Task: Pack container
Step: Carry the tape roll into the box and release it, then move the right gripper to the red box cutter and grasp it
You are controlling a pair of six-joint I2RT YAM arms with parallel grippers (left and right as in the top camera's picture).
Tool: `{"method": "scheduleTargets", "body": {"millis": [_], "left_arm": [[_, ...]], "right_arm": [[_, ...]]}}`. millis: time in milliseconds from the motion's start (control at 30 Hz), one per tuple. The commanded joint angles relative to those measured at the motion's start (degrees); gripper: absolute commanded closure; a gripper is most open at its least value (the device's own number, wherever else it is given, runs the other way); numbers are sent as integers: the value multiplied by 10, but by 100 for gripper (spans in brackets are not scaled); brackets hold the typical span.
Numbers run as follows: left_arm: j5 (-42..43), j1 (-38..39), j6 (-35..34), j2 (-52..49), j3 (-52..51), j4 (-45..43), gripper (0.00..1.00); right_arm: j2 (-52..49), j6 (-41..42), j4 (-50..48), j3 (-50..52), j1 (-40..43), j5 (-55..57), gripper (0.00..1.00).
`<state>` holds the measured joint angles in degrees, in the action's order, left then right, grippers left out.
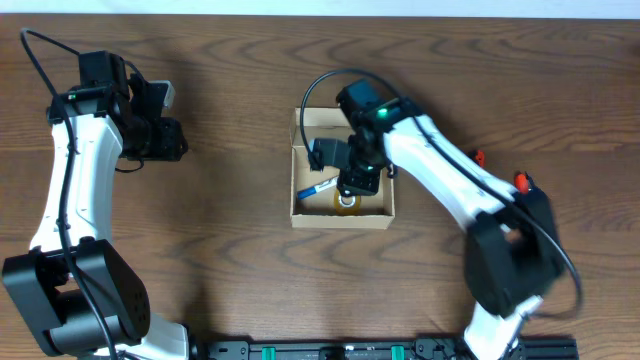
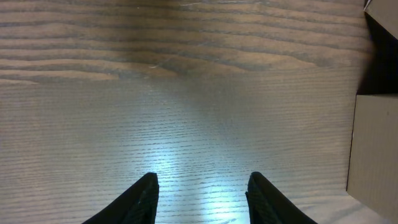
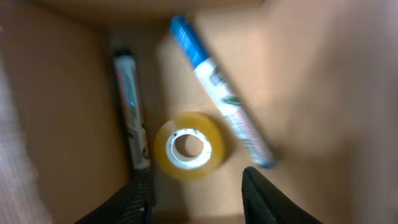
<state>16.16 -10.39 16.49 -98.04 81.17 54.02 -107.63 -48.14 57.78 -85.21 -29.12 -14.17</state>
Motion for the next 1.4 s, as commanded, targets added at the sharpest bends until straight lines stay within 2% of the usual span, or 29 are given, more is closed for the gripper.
{"method": "scheduleTargets", "body": {"millis": [0,100,167,267,333,400,567,767,1133,1367], "left_arm": [[4,-1,0,3,0,4,55],[4,-1,0,3,0,4,54],[4,-1,0,3,0,4,54],[4,-1,0,3,0,4,54],[4,-1,0,3,0,4,54],[4,-1,0,3,0,6,54],[4,-1,0,3,0,7,54],[4,-1,0,3,0,8,54],[4,-1,0,3,0,12,54],[4,-1,0,3,0,14,54]], "right_arm": [[108,36,-11,-7,0,-12,52],[179,108,-38,-7,25,-6,43],[216,173,-54,-7,61,12,33],[234,305,-55,-10,138,119,23],[229,314,-3,-22,187,150,9],[219,314,59,-40,236,152,3],[190,308,164,-73,333,159,4],[140,284,172,-59,378,156,10],[58,284,44,92,377,131,13],[31,282,4,128,381,128,16]]}}
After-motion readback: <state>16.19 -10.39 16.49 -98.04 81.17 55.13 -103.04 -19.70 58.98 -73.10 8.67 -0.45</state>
